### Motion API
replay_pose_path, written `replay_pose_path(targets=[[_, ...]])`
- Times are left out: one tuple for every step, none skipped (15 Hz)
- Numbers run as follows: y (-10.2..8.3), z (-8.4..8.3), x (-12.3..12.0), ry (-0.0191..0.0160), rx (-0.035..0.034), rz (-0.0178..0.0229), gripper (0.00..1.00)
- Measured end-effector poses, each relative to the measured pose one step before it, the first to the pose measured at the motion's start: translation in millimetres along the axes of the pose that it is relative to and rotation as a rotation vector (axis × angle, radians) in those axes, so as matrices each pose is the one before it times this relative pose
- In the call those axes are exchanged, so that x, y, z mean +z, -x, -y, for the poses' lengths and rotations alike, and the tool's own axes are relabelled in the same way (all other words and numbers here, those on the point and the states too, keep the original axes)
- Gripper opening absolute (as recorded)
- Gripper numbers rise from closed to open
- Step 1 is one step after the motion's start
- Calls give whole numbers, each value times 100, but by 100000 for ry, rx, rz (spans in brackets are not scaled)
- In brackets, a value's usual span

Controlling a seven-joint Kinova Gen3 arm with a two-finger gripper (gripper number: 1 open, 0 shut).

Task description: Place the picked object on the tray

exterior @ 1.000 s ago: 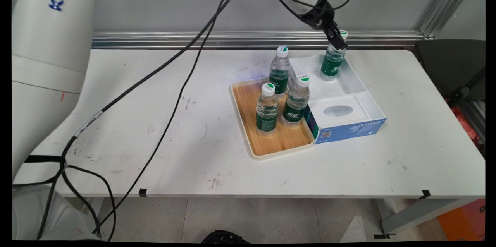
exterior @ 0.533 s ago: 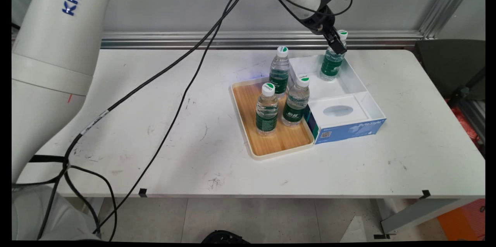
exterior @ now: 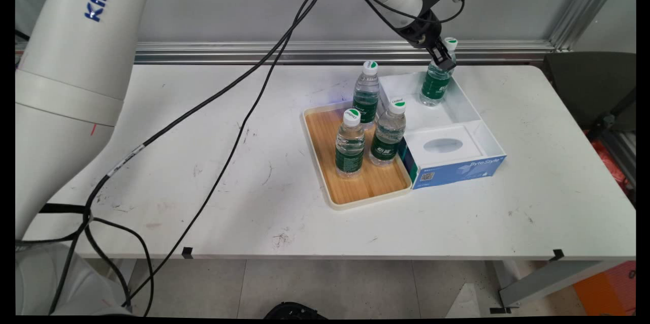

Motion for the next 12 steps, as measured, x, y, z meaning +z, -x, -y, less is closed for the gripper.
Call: replay_pose_path(targets=[[-70, -95, -186, 247, 142, -73, 0], [-91, -50, -215, 79, 214, -75, 0], [-102, -30, -189, -38, 204, -92, 0], [-186, -28, -323, -163, 369, -180, 0], [-172, 10, -310, -276, 304, -204, 0], [-304, 24, -529, -507, 613, -403, 0], [-233, 10, -415, -427, 545, -302, 0], [-341, 38, -777, -865, 706, -606, 0], [-291, 19, -528, -578, 541, -483, 0], [-422, 3, -577, -566, 628, -641, 0], [-336, 14, -735, -688, 388, -647, 0], [-433, 11, -884, -926, 260, -878, 0]])
